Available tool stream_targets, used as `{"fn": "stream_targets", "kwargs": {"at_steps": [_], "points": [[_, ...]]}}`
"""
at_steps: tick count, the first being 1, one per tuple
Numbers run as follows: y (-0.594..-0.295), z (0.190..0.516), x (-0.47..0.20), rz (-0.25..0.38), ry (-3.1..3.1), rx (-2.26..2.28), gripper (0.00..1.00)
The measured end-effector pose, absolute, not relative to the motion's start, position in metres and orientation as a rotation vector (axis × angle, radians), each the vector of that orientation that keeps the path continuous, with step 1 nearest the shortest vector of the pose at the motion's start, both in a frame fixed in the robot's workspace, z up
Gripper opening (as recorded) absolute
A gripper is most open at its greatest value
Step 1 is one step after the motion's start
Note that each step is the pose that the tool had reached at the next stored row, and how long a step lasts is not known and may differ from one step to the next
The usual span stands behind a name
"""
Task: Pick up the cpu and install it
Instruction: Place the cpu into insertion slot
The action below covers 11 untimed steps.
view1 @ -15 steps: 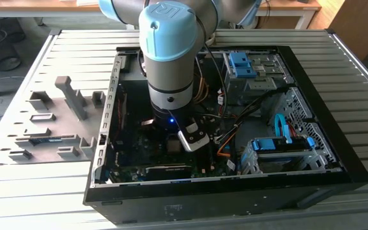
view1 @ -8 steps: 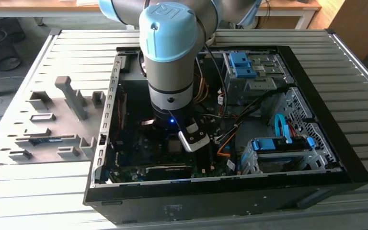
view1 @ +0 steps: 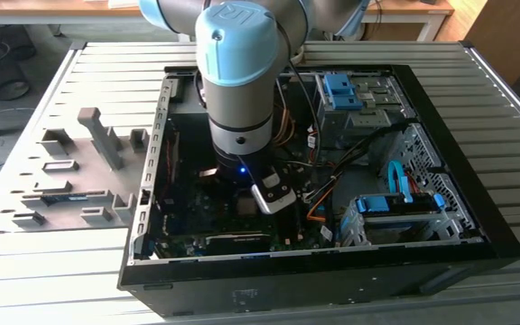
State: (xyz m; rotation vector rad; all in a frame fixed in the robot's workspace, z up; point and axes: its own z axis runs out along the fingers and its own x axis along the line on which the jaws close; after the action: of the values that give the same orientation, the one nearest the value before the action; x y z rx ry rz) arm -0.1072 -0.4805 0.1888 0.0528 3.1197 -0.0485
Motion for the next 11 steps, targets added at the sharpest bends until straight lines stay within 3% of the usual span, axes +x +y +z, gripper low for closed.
{"fn": "stream_targets", "kwargs": {"at_steps": [11], "points": [[-0.4805,0.1892,-0.1078,-0.049,3.12,0.02,0.54]]}}
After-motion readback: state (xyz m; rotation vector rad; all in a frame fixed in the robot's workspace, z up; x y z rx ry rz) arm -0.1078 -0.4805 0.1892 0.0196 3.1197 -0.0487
